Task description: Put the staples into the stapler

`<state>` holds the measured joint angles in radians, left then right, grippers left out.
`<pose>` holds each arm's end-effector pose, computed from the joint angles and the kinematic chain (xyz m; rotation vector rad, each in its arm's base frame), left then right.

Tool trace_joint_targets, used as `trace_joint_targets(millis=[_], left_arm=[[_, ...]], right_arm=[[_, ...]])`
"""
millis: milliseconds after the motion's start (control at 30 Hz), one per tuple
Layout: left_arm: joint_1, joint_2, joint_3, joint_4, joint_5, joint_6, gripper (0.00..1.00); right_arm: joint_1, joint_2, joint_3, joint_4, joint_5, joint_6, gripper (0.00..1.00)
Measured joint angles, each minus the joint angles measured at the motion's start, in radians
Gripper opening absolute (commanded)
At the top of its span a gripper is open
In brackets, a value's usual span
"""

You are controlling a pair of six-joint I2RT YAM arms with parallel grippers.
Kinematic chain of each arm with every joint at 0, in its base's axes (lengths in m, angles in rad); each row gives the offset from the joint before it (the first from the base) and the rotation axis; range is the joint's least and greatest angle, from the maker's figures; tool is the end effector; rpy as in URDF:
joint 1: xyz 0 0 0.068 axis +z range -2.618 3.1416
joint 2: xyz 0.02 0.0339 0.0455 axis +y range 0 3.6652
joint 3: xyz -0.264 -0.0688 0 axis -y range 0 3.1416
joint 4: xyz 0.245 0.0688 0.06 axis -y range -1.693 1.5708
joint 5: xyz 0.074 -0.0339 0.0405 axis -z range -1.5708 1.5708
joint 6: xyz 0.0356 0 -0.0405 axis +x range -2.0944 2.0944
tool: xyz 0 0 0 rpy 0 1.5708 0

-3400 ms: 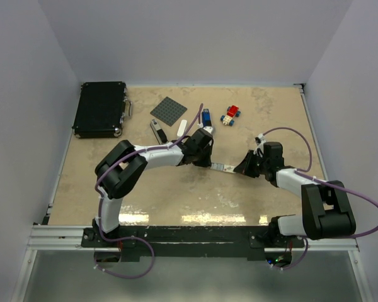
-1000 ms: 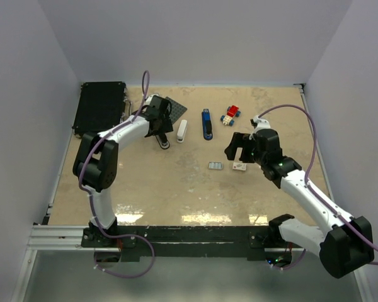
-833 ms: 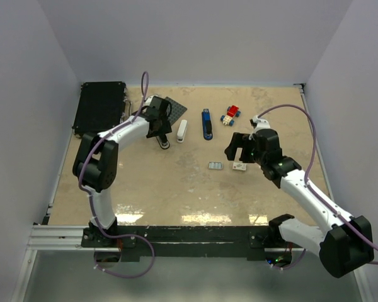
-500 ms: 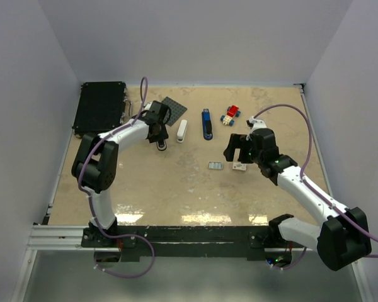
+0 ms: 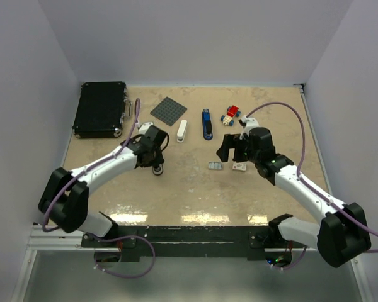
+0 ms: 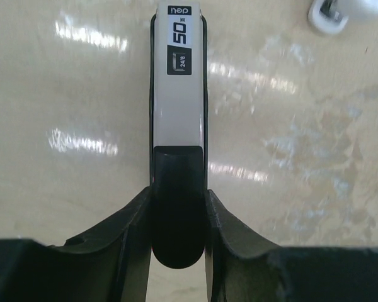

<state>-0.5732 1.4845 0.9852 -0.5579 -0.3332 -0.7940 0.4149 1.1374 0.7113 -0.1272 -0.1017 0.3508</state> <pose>0.2533 -0.1496 0.2181 -0.3910 2.5098 -0.0900 0.2274 0.1041 0.2490 -0.1312 2.1686 0.5550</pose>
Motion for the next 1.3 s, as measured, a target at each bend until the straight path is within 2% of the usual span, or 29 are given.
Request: trace_joint_targets(millis=[233,267,333,533,733,867,1100,1133,1300], left_arm=[[-0.166,-0.159,-0.208,-0.054,-0.004,-0.184,0.18],[-0.176,-0.163,-0.216,-0.051,-0.004,-0.205,0.23],[-0.188,-0.158,-0.217,-0.043,-0.005,-0.238,0.36],[-0.216,-0.114,-0.213,0.035,0.032,-0.290,0.57],[-0.227,-0.053,-0.170,0.100,0.101,-0.290,0.64],[-0.227,-0.022,-0.132,0.139,0.144,-0.284,0.66],[-0.228,-0.005,-0.032,0.161,0.183,-0.183,0.75],[-0.228,-0.017,-0.031,0.167,0.186,-0.150,0.78],[-0.221,-0.137,-0.034,0.183,0.201,0.145,0.80]], right_arm=[[0.058,0.122,0.003,0.046,-0.040,-0.038,0.98],[0.063,0.135,0.003,0.049,-0.045,-0.039,0.98],[0.071,0.154,0.003,0.058,-0.052,-0.042,0.98],[0.082,0.166,0.003,0.076,-0.052,-0.046,0.98],[0.083,0.153,0.002,0.101,-0.048,-0.046,0.98],[0.084,0.116,-0.002,0.108,-0.042,-0.046,0.98],[0.084,0.041,-0.011,0.123,-0.018,-0.046,0.98],[0.084,0.027,-0.016,0.126,-0.018,-0.047,0.98],[0.085,-0.063,-0.054,0.164,-0.034,-0.066,0.98]])
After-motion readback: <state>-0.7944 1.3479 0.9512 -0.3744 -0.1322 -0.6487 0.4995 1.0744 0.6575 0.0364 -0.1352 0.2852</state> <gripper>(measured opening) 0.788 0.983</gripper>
